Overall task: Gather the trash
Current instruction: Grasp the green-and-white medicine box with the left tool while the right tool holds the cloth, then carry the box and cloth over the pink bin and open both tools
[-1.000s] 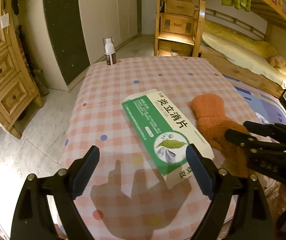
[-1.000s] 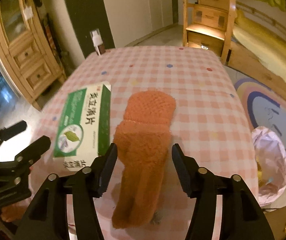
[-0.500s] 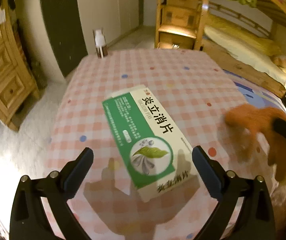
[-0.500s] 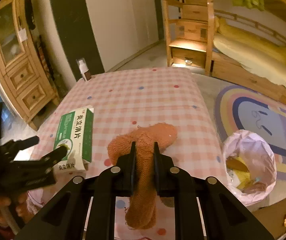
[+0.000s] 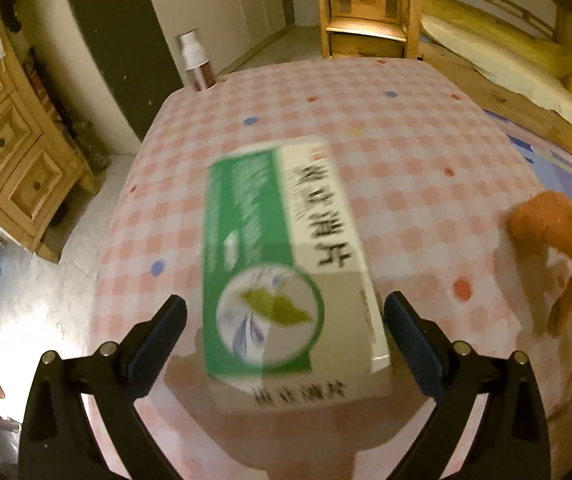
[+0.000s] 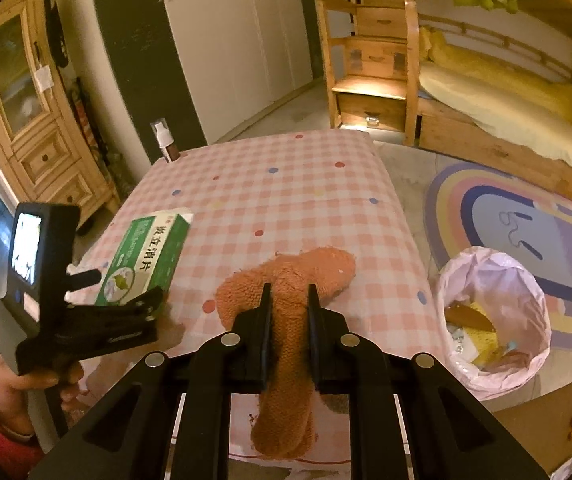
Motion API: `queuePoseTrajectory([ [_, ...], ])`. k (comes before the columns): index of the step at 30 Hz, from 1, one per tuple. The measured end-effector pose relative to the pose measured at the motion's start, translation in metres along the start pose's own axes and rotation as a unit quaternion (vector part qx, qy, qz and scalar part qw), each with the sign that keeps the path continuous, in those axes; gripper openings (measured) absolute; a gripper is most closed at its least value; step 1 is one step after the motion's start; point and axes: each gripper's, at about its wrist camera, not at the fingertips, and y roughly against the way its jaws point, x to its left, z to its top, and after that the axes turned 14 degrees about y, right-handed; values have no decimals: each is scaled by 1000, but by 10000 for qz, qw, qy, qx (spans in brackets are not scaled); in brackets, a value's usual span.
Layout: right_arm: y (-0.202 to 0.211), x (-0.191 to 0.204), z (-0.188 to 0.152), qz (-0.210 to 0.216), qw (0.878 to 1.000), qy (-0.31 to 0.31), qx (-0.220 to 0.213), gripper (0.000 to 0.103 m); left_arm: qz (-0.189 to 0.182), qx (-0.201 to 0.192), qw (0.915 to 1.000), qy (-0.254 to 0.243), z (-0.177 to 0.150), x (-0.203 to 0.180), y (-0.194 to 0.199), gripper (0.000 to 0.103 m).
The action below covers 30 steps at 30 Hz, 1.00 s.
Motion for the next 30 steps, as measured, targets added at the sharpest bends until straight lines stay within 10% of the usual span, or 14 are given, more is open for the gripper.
queuePoseTrajectory([
  [19, 18, 1, 2, 28, 9999, -28, -133, 16, -804, -179, 9947, -620, 17, 11, -12, 84],
  [30, 37, -15, 0, -93, 9991, -149, -396, 16, -1492, -720, 9855, -376, 3, -17, 66, 80],
])
